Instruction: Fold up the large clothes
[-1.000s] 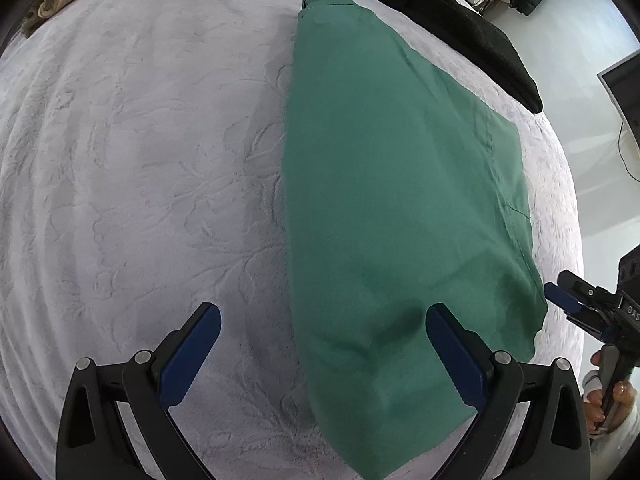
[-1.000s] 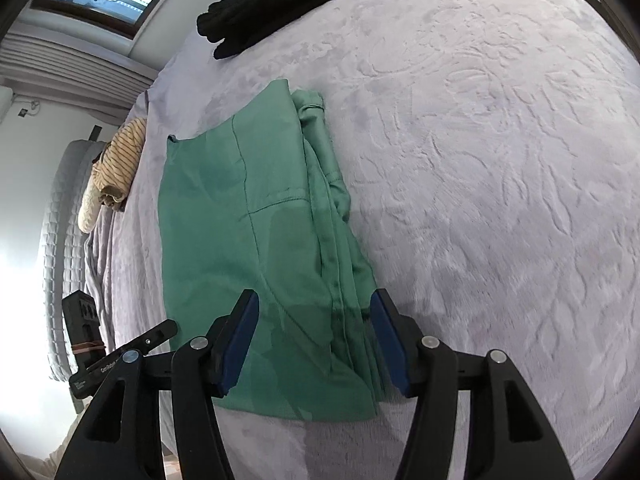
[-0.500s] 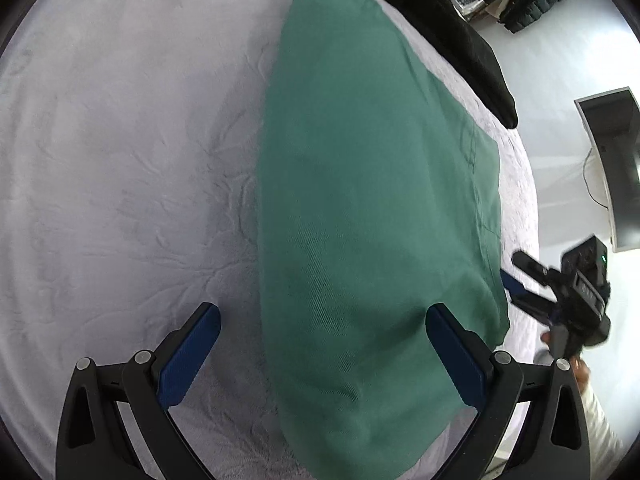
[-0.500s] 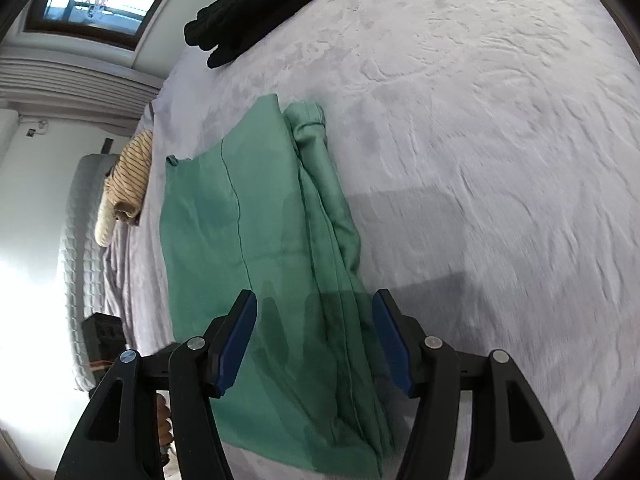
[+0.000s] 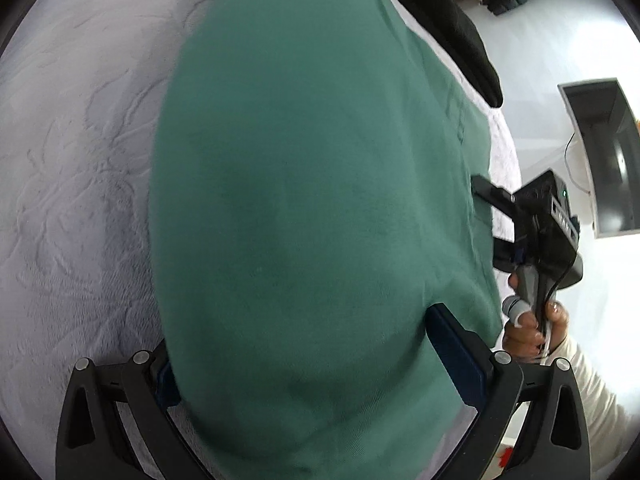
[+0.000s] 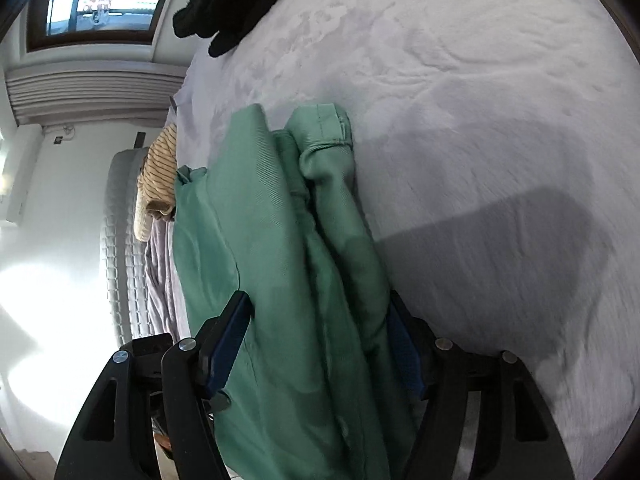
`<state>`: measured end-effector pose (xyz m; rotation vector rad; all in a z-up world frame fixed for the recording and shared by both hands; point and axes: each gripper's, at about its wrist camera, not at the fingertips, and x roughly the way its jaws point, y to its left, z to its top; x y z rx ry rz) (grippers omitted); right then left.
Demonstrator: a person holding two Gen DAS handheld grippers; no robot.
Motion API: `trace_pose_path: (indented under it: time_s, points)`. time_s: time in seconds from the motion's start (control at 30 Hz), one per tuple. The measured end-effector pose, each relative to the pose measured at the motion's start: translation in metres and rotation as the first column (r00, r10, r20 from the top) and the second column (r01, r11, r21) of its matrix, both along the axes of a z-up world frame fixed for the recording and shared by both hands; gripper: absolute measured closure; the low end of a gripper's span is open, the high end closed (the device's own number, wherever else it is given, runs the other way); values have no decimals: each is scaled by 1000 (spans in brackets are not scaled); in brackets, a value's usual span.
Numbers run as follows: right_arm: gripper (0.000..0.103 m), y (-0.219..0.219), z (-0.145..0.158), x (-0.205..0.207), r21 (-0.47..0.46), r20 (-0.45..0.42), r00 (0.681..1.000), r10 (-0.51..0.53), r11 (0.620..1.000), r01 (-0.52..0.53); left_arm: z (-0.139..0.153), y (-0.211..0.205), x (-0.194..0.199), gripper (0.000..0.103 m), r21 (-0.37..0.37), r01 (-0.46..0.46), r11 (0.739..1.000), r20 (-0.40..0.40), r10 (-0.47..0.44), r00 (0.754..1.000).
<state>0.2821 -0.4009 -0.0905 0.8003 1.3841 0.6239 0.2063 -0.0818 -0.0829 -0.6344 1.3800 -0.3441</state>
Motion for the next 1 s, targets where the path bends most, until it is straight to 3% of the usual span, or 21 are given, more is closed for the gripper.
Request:
trace_pose_path:
  time_s: [0.07,0.13,0.17,0.2,0.23,0.33,0.53,0.73,0.87,1.0]
  points:
    - [33,1,-3,2,8,-7,1000,3,1000,-3,3,-1,-2,3,23,6,1000,6,-6,1000]
    - [54,2,-5,2,-2,-18,1000,-1,1000,1,7,-9,-3,24,78,10,997,22,-12,1000]
    - [72,2,-5,1,20,-25,1000,-10,1000,11,11,-9,-6,29,90,15,996,36,-18,999]
    - [77,2,-4,-2,45,-25,999,-25,999,26,15,-8,-9,38,87,11,996,50,-15,999]
    - [79,3,1,-5,68,-16,999,-35,997,36,20,-6,-11,47,78,9,997,59,-13,998]
    - [81,7,18,-12,136,7,999,-51,990,49,38,-3,-16,58,66,16,998,98,-23,995]
    - [81,26,67,-33,211,66,996,-52,977,37,80,5,-36,59,-27,23,999,178,-18,984]
    - [81,53,94,-80,231,82,996,-43,973,23,108,40,-92,59,-27,61,998,194,-55,979]
    - [81,84,89,-129,246,52,998,-38,969,24,115,71,-138,59,19,91,996,169,-93,981]
    - [81,122,57,-178,251,-31,999,-37,967,43,102,103,-192,58,110,110,988,93,-120,988]
